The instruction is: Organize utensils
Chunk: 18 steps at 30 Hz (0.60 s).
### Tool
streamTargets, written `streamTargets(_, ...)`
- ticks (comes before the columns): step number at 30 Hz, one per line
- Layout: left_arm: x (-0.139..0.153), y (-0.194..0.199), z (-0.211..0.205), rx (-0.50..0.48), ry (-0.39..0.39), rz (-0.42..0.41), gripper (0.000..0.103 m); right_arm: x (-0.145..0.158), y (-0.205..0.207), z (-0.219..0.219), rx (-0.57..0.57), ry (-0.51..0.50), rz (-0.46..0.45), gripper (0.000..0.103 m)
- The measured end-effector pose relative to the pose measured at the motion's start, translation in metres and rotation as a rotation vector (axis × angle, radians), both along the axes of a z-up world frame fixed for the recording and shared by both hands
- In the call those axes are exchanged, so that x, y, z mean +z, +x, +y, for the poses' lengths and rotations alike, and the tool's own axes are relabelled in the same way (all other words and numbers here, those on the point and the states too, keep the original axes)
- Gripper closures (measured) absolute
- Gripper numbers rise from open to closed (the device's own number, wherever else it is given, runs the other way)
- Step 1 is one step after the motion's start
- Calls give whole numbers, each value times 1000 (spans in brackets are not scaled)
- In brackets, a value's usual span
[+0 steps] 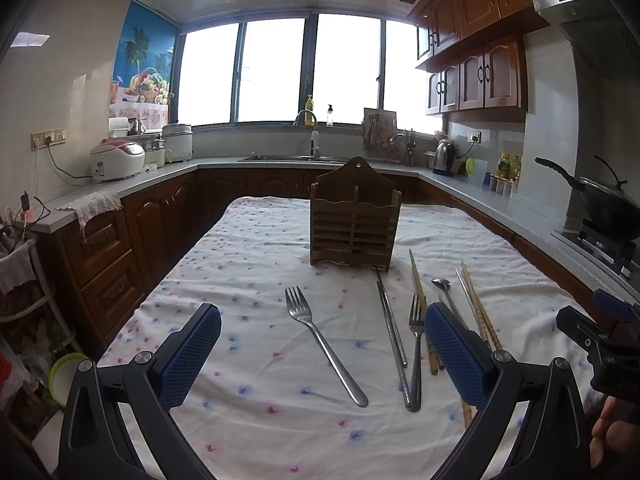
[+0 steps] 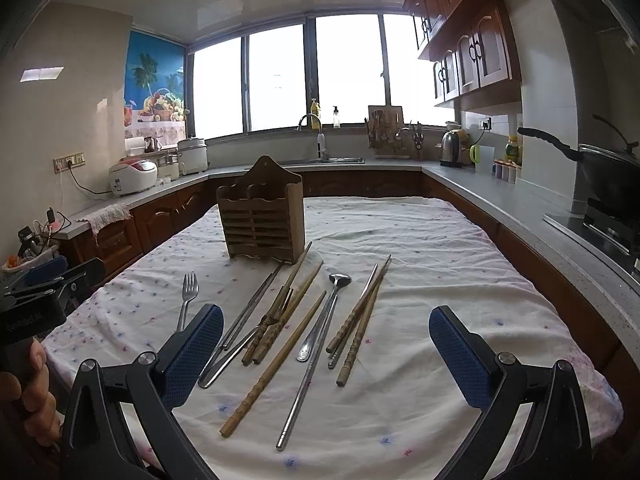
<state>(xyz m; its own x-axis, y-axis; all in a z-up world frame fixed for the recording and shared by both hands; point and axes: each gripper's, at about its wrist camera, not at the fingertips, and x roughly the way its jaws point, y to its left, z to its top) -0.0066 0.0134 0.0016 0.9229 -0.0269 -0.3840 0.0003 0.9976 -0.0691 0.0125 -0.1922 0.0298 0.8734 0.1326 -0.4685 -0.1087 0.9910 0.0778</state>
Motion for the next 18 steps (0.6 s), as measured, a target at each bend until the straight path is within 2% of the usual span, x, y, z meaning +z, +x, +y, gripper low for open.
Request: streamTargets(18,-2,-4,-4,-1,4,-21,1,1,-8,-6,-10,26,-51,0)
